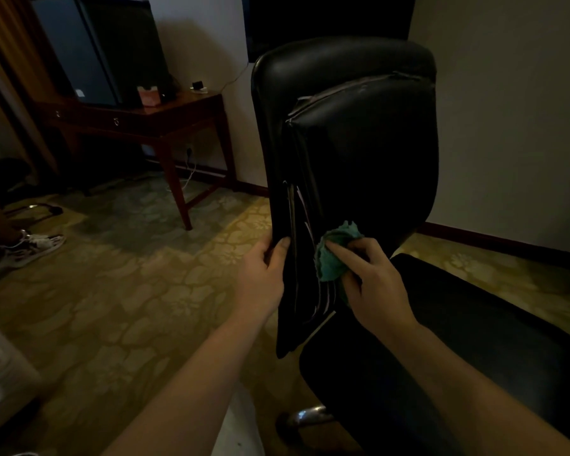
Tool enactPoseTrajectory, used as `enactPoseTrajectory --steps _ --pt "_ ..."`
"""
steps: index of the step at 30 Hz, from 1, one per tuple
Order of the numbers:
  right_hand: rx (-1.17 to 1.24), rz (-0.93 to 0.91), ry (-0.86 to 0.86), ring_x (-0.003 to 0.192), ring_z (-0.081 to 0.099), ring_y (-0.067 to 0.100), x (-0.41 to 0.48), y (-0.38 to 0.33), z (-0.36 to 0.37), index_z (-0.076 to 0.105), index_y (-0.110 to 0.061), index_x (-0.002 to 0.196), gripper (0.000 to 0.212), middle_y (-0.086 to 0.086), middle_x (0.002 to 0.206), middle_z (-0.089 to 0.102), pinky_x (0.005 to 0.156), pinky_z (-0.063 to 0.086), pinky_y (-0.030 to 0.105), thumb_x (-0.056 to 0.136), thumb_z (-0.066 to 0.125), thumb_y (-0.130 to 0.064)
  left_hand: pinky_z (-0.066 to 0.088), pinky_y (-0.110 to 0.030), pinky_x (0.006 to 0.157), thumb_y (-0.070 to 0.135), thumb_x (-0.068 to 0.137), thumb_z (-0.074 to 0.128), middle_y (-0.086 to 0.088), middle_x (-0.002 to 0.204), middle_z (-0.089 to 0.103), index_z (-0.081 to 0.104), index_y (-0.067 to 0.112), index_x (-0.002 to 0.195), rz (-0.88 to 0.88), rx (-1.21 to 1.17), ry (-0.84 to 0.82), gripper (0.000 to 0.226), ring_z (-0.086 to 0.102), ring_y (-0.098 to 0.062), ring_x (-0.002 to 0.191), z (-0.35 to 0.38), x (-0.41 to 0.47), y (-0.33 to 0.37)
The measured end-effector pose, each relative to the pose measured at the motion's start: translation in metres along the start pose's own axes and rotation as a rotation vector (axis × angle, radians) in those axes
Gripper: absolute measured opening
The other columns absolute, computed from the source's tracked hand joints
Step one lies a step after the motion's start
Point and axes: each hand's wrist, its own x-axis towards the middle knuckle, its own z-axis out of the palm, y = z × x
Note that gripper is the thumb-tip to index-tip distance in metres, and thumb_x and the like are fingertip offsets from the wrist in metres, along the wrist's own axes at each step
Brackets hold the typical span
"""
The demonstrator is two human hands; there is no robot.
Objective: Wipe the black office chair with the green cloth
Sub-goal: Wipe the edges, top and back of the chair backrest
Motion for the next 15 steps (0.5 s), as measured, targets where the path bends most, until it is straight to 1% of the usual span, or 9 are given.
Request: enactPoseTrajectory --steps 4,7,10,12,14,15 --pt "-0.01 -0.033 0.042 0.111 0.058 0.028 0.032 -0.011 -0.009 0.055 -0.017 0.136 0.046 0.011 0.124 0.051 0.092 0.054 0.039 0.092 0.06 -0.006 0.054 -0.038 0.096 0.03 0.104 0.048 0.017 0.117 0.069 0.058 0.027 0.136 -0.007 0.005 -0.015 0.034 0.065 -0.002 0.109 -0.001 0.0 0.0" --pt "-0.006 -0.043 0.043 0.112 0.057 0.027 0.024 -0.011 -0.005 0.055 -0.016 0.137 0.048 0.01 0.124 0.051 0.094 0.053 0.036 0.09 0.062 -0.004 0.055 -0.038 0.094 0.03 0.104 0.049 0.017 0.115 0.071 0.059 0.029 0.135 -0.011 0.0 -0.006 0.032 0.066 -0.002 0.106 -0.002 -0.002 0.0" --pt "-0.03 0.009 0.025 0.11 0.057 0.027 -0.01 -0.002 0.009 0.054 -0.017 0.138 0.051 0.01 0.125 0.05 0.092 0.054 0.037 0.089 0.063 -0.005 0.056 -0.032 0.09 0.032 0.103 0.05 0.017 0.113 0.071 0.058 0.029 0.136 0.018 0.041 0.015 0.034 0.066 0.0 0.103 0.0 -0.004 -0.001" --pt "-0.017 0.046 -0.011 0.109 0.057 0.026 -0.033 0.003 0.019 0.051 -0.018 0.139 0.053 0.01 0.126 0.05 0.089 0.056 0.037 0.089 0.063 -0.007 0.055 -0.025 0.086 0.031 0.103 0.049 0.016 0.112 0.071 0.059 0.028 0.135 0.051 0.074 0.023 0.033 0.066 0.0 0.101 0.001 -0.005 -0.003" --pt "-0.008 0.058 -0.03 0.111 0.056 0.025 -0.043 0.005 0.022 0.051 -0.019 0.14 0.052 0.009 0.126 0.05 0.09 0.055 0.036 0.089 0.061 -0.009 0.054 -0.019 0.081 0.03 0.104 0.048 0.016 0.111 0.07 0.057 0.027 0.136 0.075 0.098 0.014 0.034 0.066 0.001 0.1 0.002 -0.006 -0.003" --pt "0.003 0.059 -0.025 0.112 0.056 0.025 -0.042 0.005 0.021 0.052 -0.018 0.139 0.051 0.009 0.126 0.05 0.091 0.055 0.036 0.09 0.061 -0.01 0.053 -0.018 0.081 0.03 0.104 0.047 0.017 0.111 0.07 0.056 0.028 0.137 0.08 0.1 0.008 0.034 0.065 0.003 0.1 0.002 -0.006 -0.003"
